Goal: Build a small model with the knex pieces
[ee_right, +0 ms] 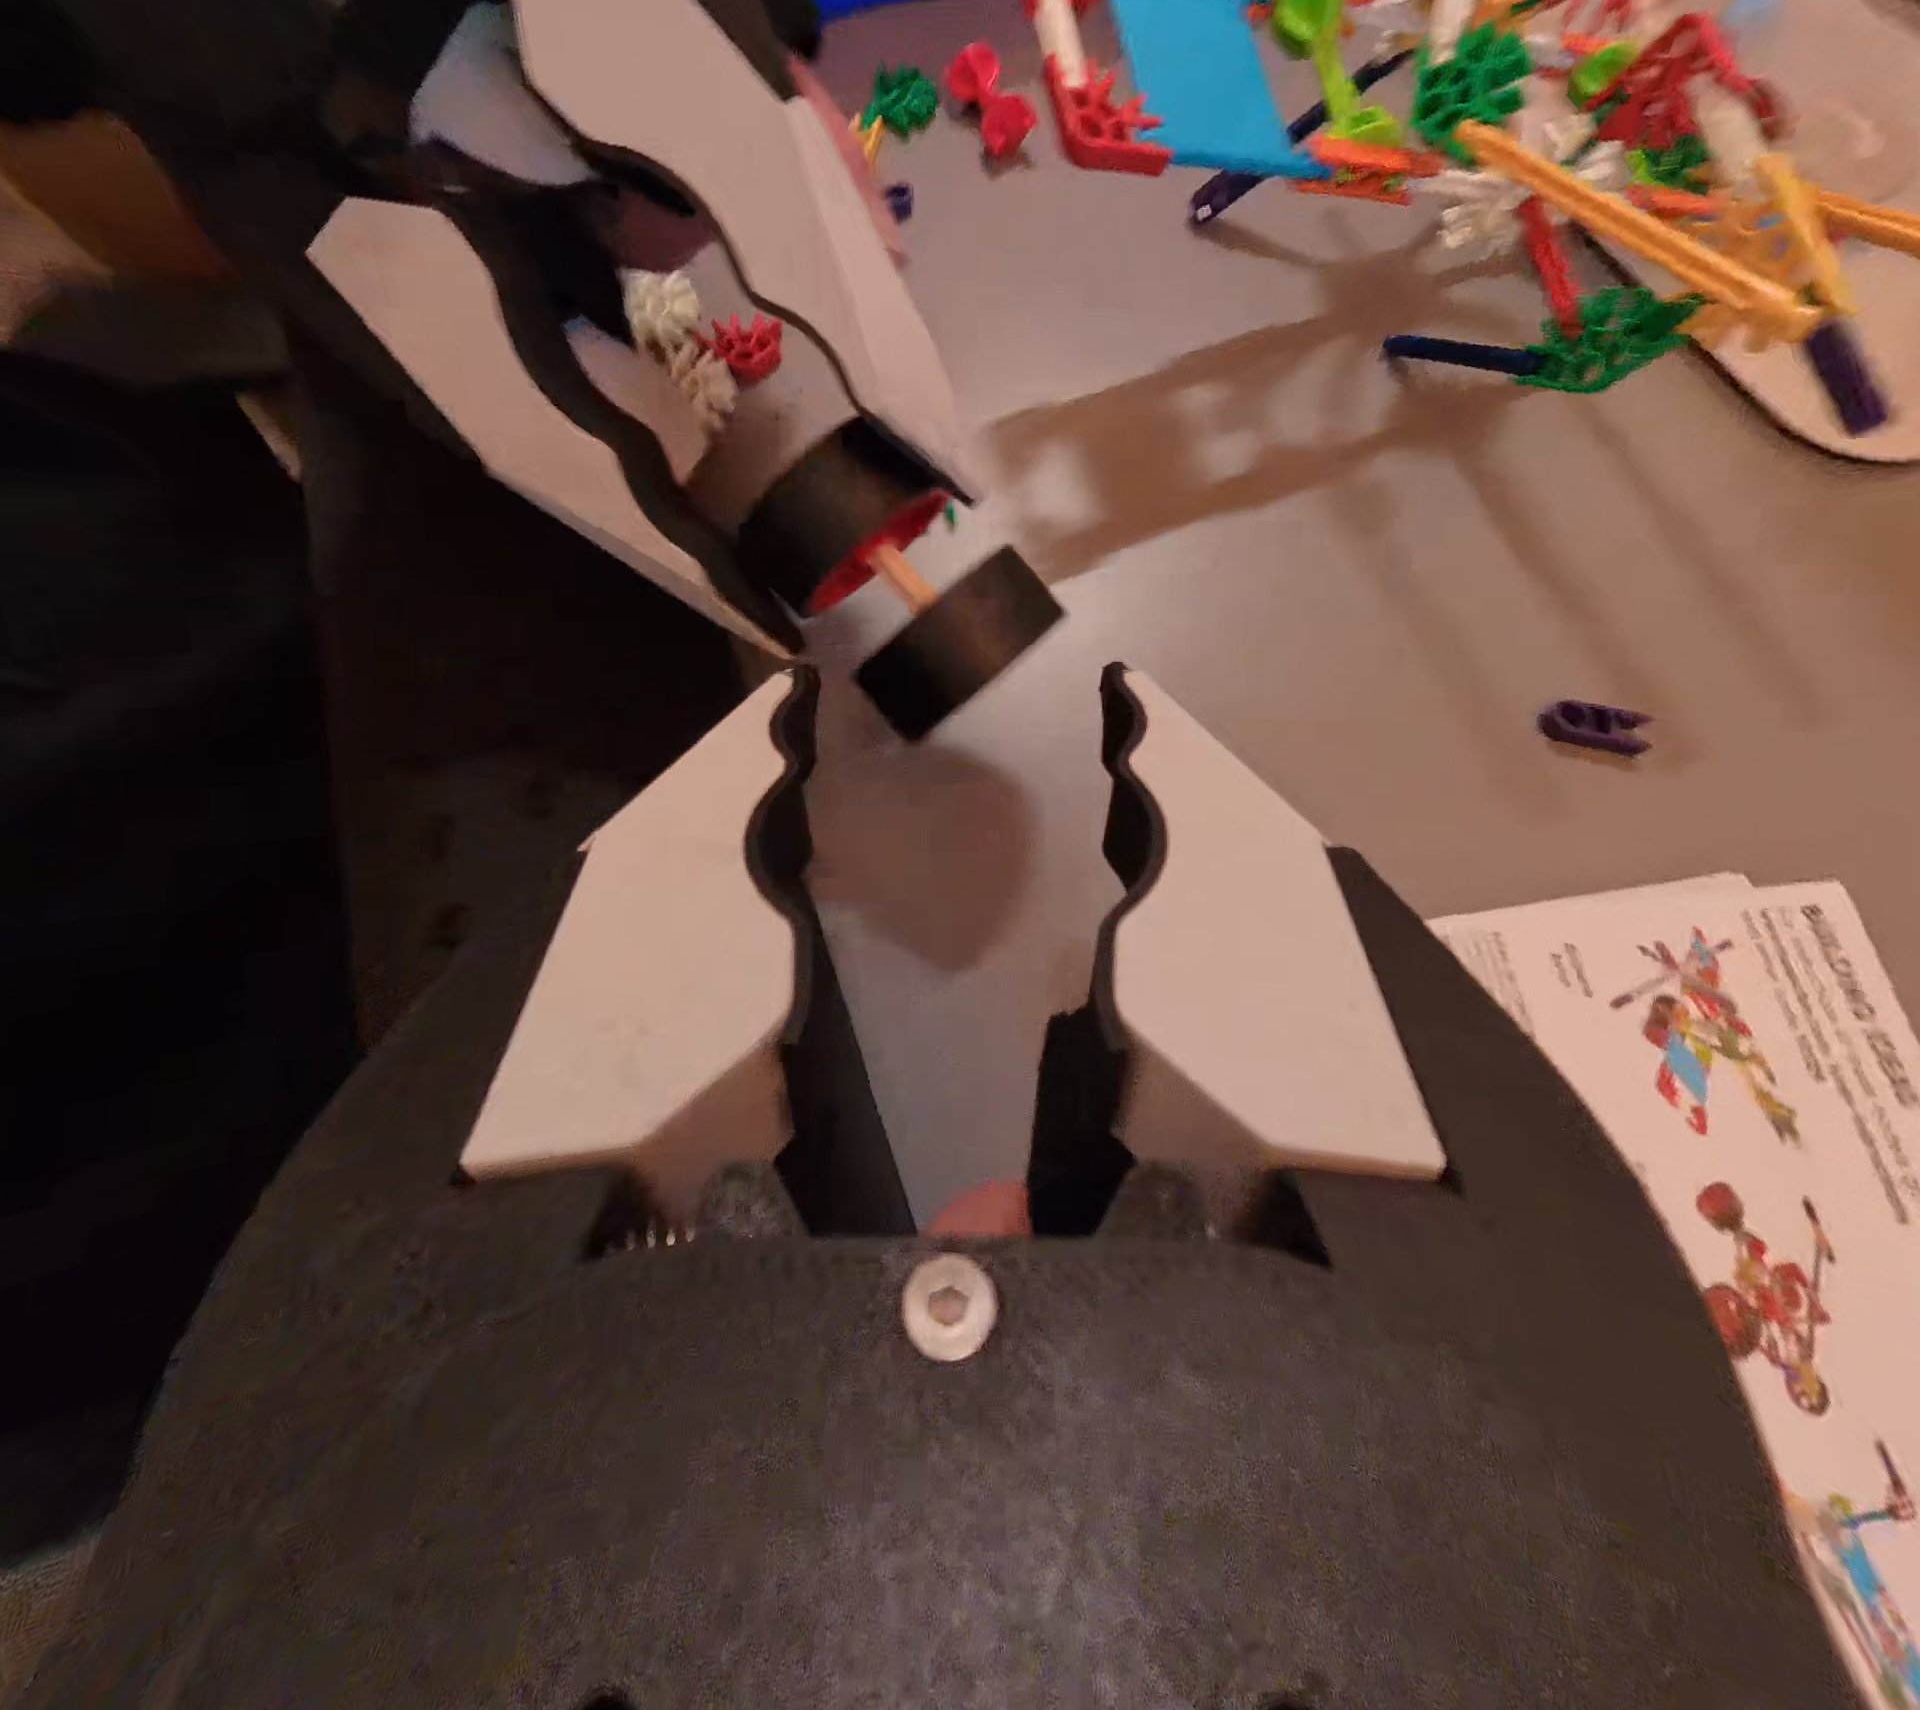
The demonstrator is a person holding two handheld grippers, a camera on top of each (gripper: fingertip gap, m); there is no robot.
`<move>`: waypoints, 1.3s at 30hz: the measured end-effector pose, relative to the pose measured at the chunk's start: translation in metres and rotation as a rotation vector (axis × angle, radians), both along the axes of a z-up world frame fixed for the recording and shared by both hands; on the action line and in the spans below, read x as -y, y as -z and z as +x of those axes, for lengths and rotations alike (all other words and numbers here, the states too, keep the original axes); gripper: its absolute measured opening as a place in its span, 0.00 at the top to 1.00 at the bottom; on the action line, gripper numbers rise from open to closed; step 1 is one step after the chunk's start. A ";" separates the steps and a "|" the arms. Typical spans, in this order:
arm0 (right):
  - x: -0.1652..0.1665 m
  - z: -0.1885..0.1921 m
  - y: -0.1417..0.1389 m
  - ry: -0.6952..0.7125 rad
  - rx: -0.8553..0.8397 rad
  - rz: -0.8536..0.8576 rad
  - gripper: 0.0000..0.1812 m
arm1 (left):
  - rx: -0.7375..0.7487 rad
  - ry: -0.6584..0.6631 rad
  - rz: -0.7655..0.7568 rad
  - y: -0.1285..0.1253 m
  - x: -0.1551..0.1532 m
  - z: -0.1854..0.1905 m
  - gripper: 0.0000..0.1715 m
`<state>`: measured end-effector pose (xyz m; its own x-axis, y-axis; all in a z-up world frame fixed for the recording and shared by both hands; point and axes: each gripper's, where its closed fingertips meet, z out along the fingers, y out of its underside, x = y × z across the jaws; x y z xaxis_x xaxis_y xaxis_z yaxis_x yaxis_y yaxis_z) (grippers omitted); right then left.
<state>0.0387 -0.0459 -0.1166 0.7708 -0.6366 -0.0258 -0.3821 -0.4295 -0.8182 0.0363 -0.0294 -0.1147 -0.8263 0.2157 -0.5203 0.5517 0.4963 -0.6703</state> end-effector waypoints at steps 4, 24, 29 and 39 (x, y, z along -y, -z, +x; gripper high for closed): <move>-0.007 -0.002 0.017 -0.053 -0.025 -0.134 0.81 | -0.011 0.019 0.039 0.019 0.005 -0.001 0.76; -0.018 0.004 0.030 -0.113 -0.048 -0.217 0.83 | -0.039 -0.078 0.049 0.023 -0.033 0.022 0.70; -0.007 0.002 0.023 -0.086 -0.025 -0.255 0.80 | -0.060 -0.104 0.052 0.017 -0.047 0.026 0.70; -0.018 -0.005 0.044 -0.071 -0.155 -0.174 0.81 | -0.122 -0.106 0.120 0.039 -0.041 0.018 0.87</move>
